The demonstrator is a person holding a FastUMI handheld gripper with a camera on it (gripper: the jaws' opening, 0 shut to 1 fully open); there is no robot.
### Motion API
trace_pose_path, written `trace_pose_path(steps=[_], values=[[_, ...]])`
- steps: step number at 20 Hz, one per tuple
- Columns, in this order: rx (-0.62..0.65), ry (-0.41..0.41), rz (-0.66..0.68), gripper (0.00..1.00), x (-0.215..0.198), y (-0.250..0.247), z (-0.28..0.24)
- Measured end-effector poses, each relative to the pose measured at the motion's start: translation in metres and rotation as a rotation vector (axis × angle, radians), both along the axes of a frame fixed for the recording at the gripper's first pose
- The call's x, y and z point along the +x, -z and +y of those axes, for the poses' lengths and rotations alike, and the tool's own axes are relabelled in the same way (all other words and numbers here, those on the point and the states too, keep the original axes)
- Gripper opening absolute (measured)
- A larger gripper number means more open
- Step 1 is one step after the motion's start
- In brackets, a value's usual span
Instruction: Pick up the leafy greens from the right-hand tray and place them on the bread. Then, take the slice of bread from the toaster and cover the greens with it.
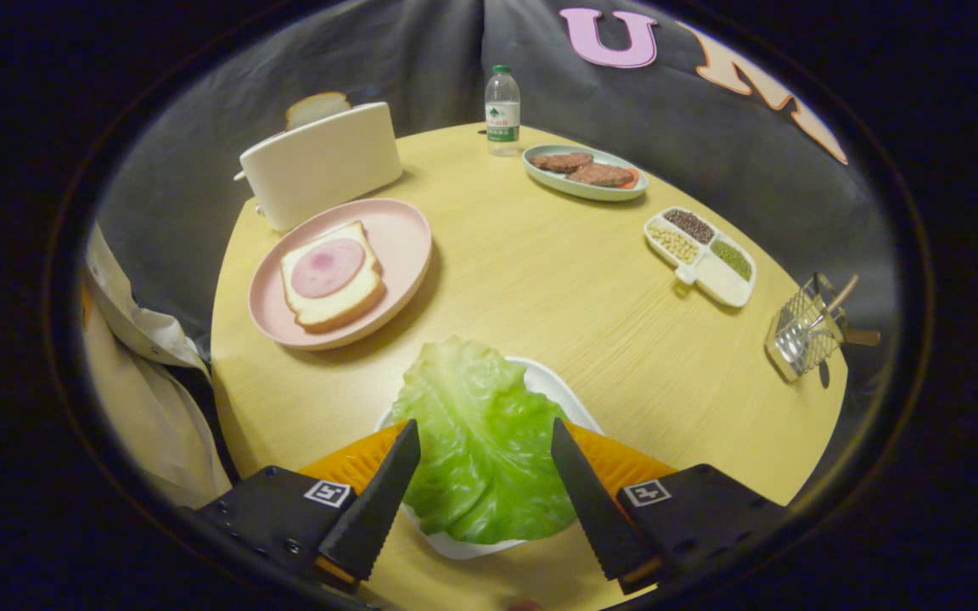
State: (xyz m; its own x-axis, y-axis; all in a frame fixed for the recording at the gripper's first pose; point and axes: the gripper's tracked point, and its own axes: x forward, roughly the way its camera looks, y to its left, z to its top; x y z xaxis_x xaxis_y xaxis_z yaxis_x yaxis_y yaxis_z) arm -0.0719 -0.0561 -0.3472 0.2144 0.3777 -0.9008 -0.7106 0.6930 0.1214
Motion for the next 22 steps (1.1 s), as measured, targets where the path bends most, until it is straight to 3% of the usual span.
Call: trace_pose_path(steps=[7,18,22], values=[[-0.035,-0.013,0.027,0.99,-0.009,0.010,-0.003],[-0.054,-0.019,-0.016,0.04,-0.010,0.006,0.006],[-0.042,0.018,-0.047,0.03,-0.004,-0.007,0.008]])
